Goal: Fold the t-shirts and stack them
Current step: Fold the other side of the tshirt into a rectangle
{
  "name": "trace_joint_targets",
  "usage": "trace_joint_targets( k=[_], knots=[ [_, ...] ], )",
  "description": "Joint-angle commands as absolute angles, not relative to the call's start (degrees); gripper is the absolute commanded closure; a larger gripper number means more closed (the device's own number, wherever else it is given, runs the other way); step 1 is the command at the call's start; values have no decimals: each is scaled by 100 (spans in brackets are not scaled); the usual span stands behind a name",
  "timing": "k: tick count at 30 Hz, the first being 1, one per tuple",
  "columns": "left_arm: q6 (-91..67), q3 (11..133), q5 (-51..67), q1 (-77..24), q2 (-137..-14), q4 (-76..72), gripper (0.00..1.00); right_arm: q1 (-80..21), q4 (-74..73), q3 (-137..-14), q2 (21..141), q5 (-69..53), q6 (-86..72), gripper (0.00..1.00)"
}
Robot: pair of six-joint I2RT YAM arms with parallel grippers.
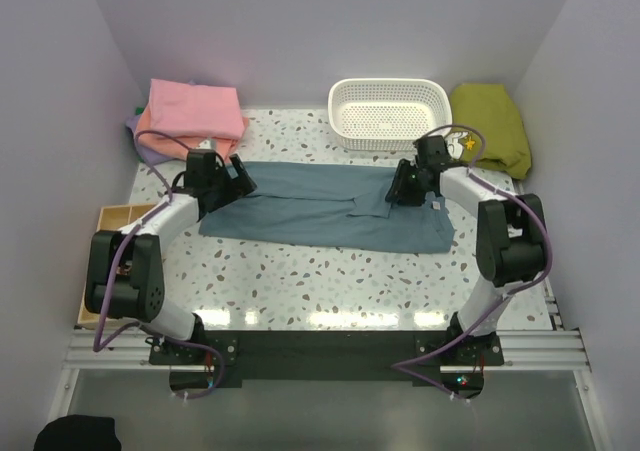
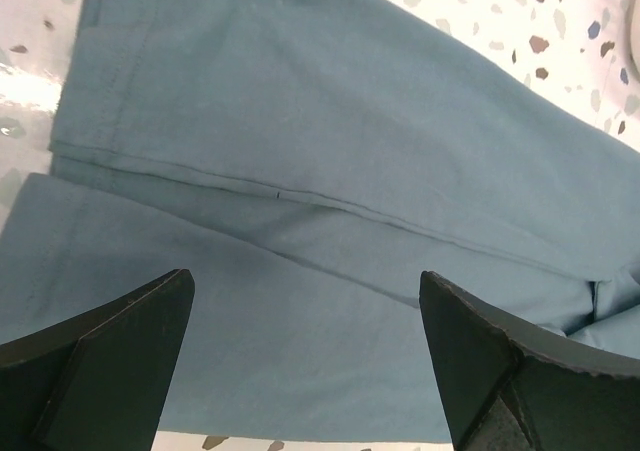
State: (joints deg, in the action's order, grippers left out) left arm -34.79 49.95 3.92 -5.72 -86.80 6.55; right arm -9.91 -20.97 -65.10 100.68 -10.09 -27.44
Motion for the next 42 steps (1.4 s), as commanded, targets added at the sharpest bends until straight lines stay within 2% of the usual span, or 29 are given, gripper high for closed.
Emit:
trace_joint_targets(
  k=[1, 15, 22, 25, 35, 42],
  knots=[
    [-3357, 5045, 685, -624, -8885, 378, 0, -1081, -1775, -7100, 10581, -1467, -2821, 56],
    [-3349, 5141, 808, -633, -9211, 334, 0, -1406, -1231, -8270, 11214, -2135, -3006, 55],
    [-3419, 5098, 1028, -642, -9395, 220, 0, -1415, -940, -8990, 12031, -2944, -3392, 54],
    [-3410, 5089, 1020, -633, -9369, 255, 0, -1415, -1124, -8939, 11787, -2438, -3174, 54],
    [-3410, 4992, 1063, -642, -9369, 114, 0, -1415, -1520, -6971, 9336, -810, -2628, 50],
    [-3384, 4931, 1125, -633, -9369, 88, 0, -1608, -2406, -6934, 9280, -19, -2505, 51]
  ],
)
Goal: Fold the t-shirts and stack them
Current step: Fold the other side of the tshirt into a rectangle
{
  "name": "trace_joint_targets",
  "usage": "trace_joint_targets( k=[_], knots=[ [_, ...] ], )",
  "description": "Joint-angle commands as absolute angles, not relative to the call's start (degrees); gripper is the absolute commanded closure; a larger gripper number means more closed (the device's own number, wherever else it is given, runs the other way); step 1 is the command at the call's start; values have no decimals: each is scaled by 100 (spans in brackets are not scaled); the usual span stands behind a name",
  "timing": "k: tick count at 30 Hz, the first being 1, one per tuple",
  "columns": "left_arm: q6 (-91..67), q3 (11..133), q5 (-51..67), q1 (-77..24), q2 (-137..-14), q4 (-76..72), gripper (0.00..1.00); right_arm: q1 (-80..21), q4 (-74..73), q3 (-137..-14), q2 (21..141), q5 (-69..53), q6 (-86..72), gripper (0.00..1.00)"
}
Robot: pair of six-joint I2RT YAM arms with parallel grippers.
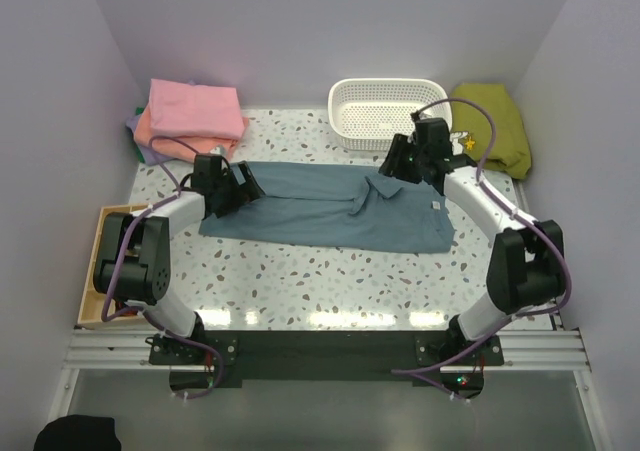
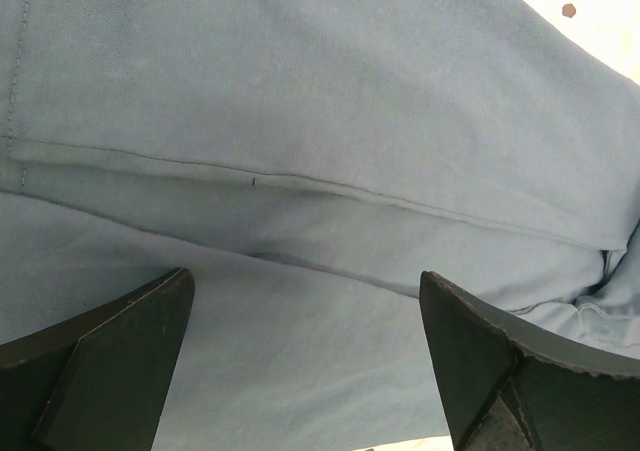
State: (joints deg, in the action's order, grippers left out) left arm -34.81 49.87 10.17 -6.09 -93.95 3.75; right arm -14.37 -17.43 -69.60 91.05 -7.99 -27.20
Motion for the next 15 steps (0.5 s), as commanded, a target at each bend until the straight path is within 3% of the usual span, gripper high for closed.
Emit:
trace_joint_targets(
  k=[1, 15],
  knots=[
    [-3384, 4931, 1125, -633, -9369, 97, 0, -1669, -2469, -7013, 9325, -18, -2470, 51],
    [-3340, 4931, 1055, -633, -9334, 132, 0, -2285, -2435, -8209, 10889, -228, -2408, 52]
  ],
)
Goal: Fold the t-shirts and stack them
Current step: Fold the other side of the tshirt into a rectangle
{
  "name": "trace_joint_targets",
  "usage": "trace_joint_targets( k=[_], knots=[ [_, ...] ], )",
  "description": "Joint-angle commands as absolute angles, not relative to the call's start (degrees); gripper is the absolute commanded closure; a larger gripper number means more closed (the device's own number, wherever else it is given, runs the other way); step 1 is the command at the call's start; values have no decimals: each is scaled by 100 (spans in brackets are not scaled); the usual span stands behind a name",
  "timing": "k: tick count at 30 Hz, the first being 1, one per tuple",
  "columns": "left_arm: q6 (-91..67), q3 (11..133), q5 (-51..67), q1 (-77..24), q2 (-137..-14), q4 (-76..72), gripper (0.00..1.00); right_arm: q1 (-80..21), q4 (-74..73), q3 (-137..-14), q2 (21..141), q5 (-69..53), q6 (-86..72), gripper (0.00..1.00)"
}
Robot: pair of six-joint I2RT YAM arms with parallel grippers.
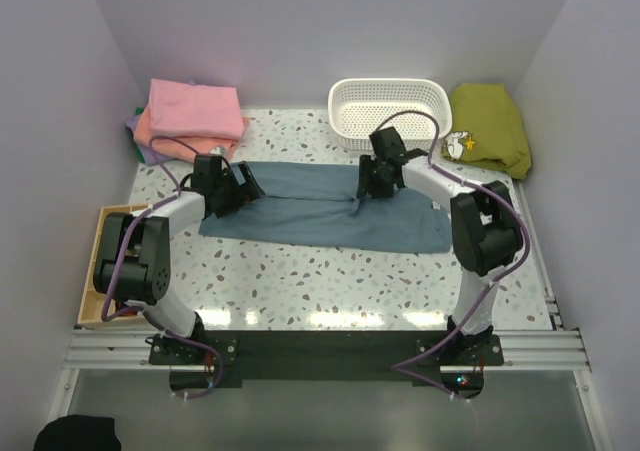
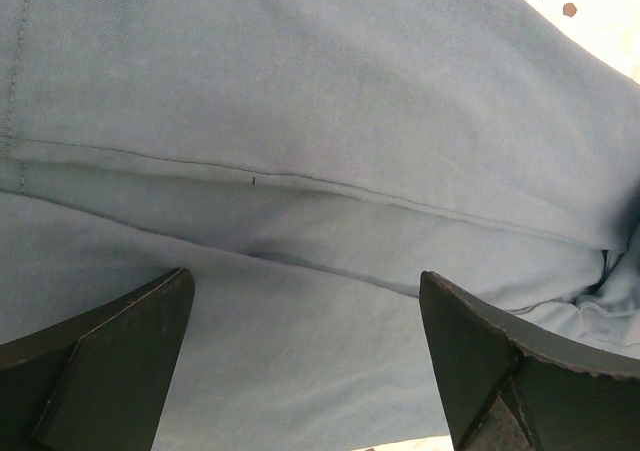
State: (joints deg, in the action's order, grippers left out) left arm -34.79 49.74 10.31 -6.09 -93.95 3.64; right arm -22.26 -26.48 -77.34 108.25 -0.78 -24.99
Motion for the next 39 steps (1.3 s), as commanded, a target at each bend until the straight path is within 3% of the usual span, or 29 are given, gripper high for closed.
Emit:
trace_joint_targets(
  k=[1, 6, 20, 39],
  knots=[
    [-3340, 4939, 1063, -633, -9343, 132, 0, -2285, -2400, -8339, 10916, -316, -2391, 52],
    [-3340, 4948, 1090, -633, -9404, 123, 0, -2276, -2505, -8710, 11100, -467, -2303, 51],
    [-3313, 4948, 1222, -633, -9510, 97, 0, -1706, -2628, -7075, 9703, 53, -2689, 50],
    [-3296, 5054, 1195, -633, -9624, 97, 0, -1371, -2110, -7233, 10520, -492, -2900, 50]
  ],
)
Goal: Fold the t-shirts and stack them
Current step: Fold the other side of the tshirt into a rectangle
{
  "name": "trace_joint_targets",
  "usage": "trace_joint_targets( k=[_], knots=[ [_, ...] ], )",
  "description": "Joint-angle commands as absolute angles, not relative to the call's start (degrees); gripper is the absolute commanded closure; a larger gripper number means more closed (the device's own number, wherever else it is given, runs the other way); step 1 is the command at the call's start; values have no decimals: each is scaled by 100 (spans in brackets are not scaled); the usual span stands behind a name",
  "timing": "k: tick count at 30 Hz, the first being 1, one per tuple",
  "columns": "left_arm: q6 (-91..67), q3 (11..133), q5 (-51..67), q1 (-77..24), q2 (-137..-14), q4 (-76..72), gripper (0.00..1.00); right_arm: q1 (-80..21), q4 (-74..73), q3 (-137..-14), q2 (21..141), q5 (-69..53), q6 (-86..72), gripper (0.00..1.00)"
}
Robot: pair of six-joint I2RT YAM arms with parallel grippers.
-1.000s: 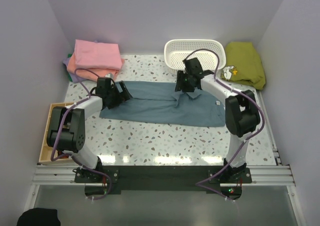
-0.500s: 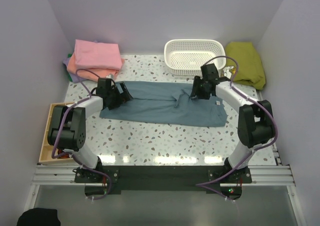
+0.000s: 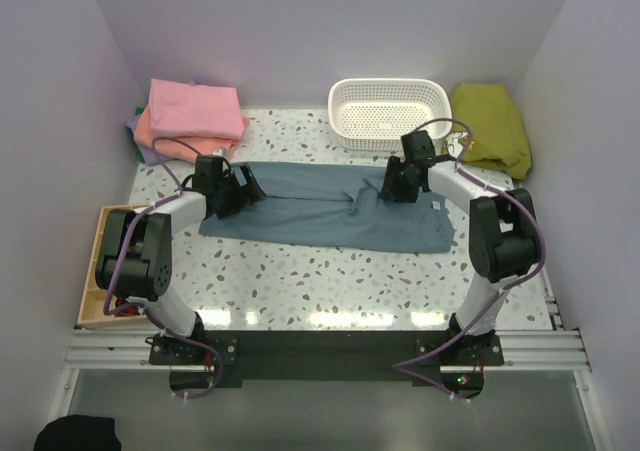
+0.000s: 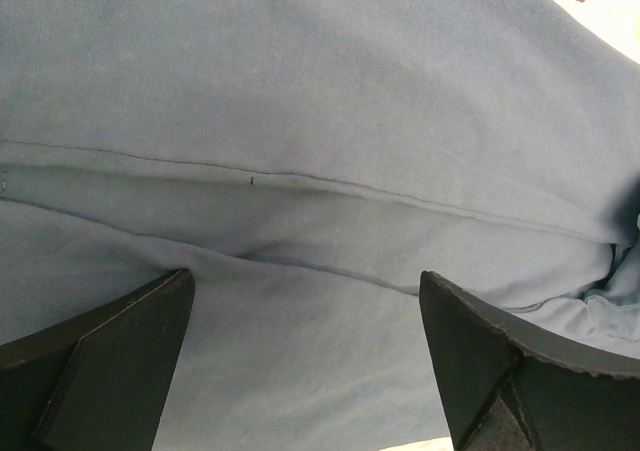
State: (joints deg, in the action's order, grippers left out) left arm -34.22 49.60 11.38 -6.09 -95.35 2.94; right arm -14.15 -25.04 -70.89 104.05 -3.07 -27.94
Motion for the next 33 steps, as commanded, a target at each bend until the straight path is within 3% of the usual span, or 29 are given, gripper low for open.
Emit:
trace_joint_targets(
  k=[1, 2, 5, 6, 8, 11, 19, 24, 26, 28, 33],
  knots=[
    [-3296, 5062, 1195, -633, -9633, 97, 0, -1371, -2083, -7277, 10625, -501, -2900, 50],
    [-3296, 5080, 1187, -642, -9659, 105, 0, -1354, -2022, -7312, 10678, -501, -2900, 51],
    [-3278, 5115, 1178, -633, -9703, 132, 0, -1310, -1951, -7497, 10915, -527, -2892, 67],
    [-3278, 5133, 1169, -633, -9721, 132, 0, -1310, -1942, -7619, 10968, -527, -2865, 80],
    [-3261, 5133, 1169, -633, -9756, 141, 0, -1257, -1855, -7716, 11074, -492, -2830, 89],
    [-3252, 5133, 1143, -642, -9756, 167, 0, -1152, -1872, -8015, 11249, -545, -2760, 94],
    [-3252, 5133, 1134, -633, -9800, 158, 0, -993, -1732, -8428, 11399, -510, -2716, 94],
    [-3243, 5098, 1134, -633, -9791, 158, 0, -941, -1635, -8666, 11663, -108, -2646, 89],
    [-3243, 5080, 1125, -633, -9774, 150, 0, -897, -1486, -8753, 11707, -35, -2602, 74],
    [-3226, 5071, 1125, -633, -9712, 176, 0, -835, -1608, -8876, 11716, -18, -2584, 65],
    [-3103, 4957, 923, -642, -9353, 202, 0, -835, -1512, -8351, 10988, 465, -2479, 58]
  ],
)
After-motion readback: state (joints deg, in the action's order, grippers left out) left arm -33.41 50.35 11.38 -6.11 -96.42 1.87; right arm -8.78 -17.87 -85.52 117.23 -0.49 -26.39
